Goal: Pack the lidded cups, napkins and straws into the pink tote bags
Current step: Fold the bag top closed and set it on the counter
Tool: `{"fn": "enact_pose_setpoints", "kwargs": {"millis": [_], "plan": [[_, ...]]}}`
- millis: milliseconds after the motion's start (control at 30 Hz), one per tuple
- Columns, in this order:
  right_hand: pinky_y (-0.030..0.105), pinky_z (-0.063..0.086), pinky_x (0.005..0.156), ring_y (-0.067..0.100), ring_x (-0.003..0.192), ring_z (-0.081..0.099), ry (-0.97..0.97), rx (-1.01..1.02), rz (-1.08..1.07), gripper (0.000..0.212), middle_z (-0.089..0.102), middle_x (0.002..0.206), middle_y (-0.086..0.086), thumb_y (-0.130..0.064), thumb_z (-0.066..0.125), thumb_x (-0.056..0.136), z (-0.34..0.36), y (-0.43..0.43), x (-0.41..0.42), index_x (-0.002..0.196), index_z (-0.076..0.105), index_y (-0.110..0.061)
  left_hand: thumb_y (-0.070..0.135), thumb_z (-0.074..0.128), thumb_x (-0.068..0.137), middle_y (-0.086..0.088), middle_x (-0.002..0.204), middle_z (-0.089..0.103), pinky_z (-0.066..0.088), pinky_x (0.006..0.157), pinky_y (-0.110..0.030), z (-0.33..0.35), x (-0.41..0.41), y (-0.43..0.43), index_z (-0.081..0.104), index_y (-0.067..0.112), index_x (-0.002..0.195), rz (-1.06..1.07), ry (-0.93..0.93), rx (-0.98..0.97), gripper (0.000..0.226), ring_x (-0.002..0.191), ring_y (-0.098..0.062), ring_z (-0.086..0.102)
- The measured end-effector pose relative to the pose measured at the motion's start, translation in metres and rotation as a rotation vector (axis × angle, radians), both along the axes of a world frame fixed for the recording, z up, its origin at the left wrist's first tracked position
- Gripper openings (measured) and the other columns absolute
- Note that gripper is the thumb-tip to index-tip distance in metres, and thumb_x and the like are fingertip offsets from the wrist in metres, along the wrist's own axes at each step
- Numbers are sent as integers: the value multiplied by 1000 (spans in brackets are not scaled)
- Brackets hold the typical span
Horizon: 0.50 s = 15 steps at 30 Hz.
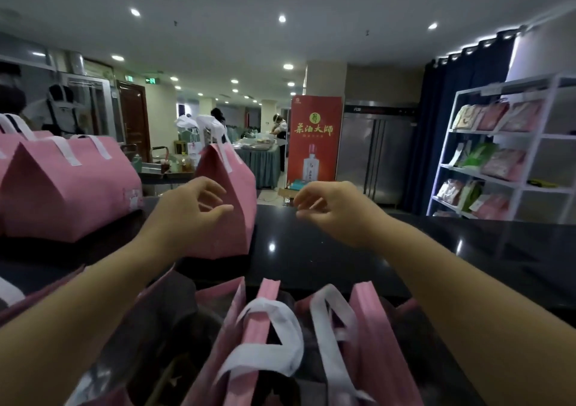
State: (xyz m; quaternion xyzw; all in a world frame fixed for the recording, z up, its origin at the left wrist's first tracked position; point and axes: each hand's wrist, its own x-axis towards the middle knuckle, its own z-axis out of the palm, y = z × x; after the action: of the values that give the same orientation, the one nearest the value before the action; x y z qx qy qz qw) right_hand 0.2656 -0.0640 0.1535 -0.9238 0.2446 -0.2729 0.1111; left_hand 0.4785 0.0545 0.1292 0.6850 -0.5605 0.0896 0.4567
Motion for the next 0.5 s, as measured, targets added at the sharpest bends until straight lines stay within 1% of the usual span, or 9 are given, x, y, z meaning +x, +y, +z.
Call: {"fn": "enact_pose_setpoints", "kwargs": {"millis": [67,133,200,233,300,367,433,500], "plan": [[23,52,78,3,85,62,16,-14,22,18,67,96,-6,-24,65,86,-2,9,-37,104,64,-21,30,70,77,14,78,64,42,58,-18,-1,-40,10,63,25,86,-67,-17,-4,12,72,0,61],[14,50,72,0,84,61,41,-29,33,19,66,94,-9,-26,65,86,-8,17,-75,105,63,-22,32,70,76,14,75,65,43,56,-13,-5,-83,20,64,28,83,-147,-21,13,10,69,0,62],[10,49,69,-3,83,61,48,-15,42,18,65,91,-13,-30,65,86,-17,24,-112,103,63,-26,36,69,74,15,73,66,46,54,-11,-12,-125,28,64,31,82,-233,-27,31,11,70,2,63],[9,49,68,-5,82,61,44,2,43,17,65,89,-14,-32,64,85,-23,27,-130,102,63,-28,38,69,73,15,74,66,48,56,-11,-16,-145,32,64,32,82,-263,-37,42,12,71,4,62],[11,51,69,-6,82,61,34,38,46,16,66,87,-15,-34,64,84,-36,32,-163,101,62,-32,39,68,73,15,77,66,50,61,-14,-28,-182,37,64,33,85,-305,-66,67,14,75,5,62],[16,53,72,-4,82,63,32,51,46,16,67,88,-14,-31,63,86,-52,34,-193,102,63,-31,37,68,74,17,79,65,49,62,-14,-42,-214,42,63,34,86,-323,-100,66,13,78,4,61],[21,54,76,0,86,62,51,18,33,18,67,93,-13,-22,62,88,-70,31,-218,104,64,-29,36,68,75,20,81,62,46,62,-14,-58,-243,46,62,35,86,-320,-148,50,13,80,2,59],[27,53,82,3,94,59,115,-30,17,25,66,102,-11,-11,59,89,-86,25,-236,107,66,-27,35,68,77,21,84,60,43,66,-14,-75,-269,48,63,32,89,-327,-203,47,14,81,1,56]]}}
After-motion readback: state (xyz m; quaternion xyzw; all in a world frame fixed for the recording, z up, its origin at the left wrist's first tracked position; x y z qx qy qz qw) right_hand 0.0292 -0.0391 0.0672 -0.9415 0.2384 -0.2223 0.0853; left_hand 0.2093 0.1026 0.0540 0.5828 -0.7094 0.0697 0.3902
